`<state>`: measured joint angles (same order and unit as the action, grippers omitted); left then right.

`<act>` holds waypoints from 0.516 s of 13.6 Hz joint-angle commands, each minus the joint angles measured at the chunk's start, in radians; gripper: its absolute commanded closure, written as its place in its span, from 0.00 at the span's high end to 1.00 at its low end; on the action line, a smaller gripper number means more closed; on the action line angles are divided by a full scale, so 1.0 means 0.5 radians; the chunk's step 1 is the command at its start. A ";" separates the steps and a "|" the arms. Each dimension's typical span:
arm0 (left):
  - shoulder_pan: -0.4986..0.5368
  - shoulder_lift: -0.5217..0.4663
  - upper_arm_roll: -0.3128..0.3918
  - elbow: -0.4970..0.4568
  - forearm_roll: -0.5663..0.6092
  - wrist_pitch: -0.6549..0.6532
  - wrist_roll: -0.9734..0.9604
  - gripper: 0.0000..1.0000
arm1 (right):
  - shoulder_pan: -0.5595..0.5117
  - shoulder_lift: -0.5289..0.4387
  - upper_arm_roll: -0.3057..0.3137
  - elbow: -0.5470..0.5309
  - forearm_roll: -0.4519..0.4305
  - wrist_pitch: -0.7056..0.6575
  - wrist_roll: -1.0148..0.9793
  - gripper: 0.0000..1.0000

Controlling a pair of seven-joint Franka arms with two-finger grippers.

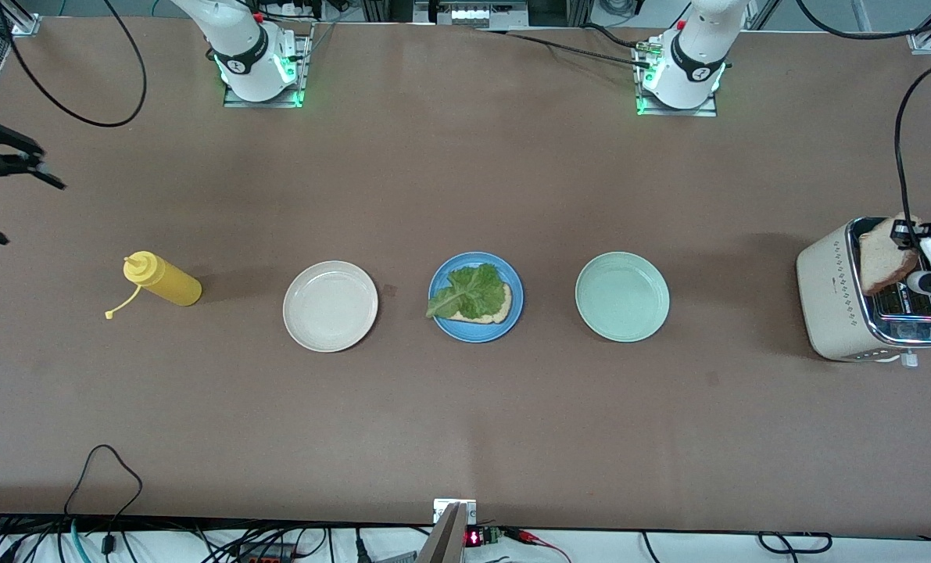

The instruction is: Make sandwich in blue plate with both arms

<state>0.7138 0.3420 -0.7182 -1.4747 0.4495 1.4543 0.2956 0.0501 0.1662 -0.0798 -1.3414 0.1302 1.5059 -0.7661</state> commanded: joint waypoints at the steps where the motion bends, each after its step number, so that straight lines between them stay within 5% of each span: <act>1: 0.008 0.012 -0.192 0.172 -0.104 -0.178 0.013 0.01 | 0.114 -0.019 -0.037 -0.127 -0.125 0.032 0.561 1.00; 5: 0.002 0.040 -0.214 0.210 -0.612 -0.248 -0.039 0.01 | 0.084 -0.041 -0.031 -0.210 -0.309 0.071 0.796 1.00; 7: -0.144 0.098 -0.220 0.201 -0.663 -0.288 -0.030 0.01 | 0.084 -0.050 -0.031 -0.201 -0.404 0.062 0.796 1.00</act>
<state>0.6988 0.3490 -0.8197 -1.3944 0.1478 1.3377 0.2865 0.0935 0.1688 -0.0978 -1.4238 -0.0293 1.5304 -0.3907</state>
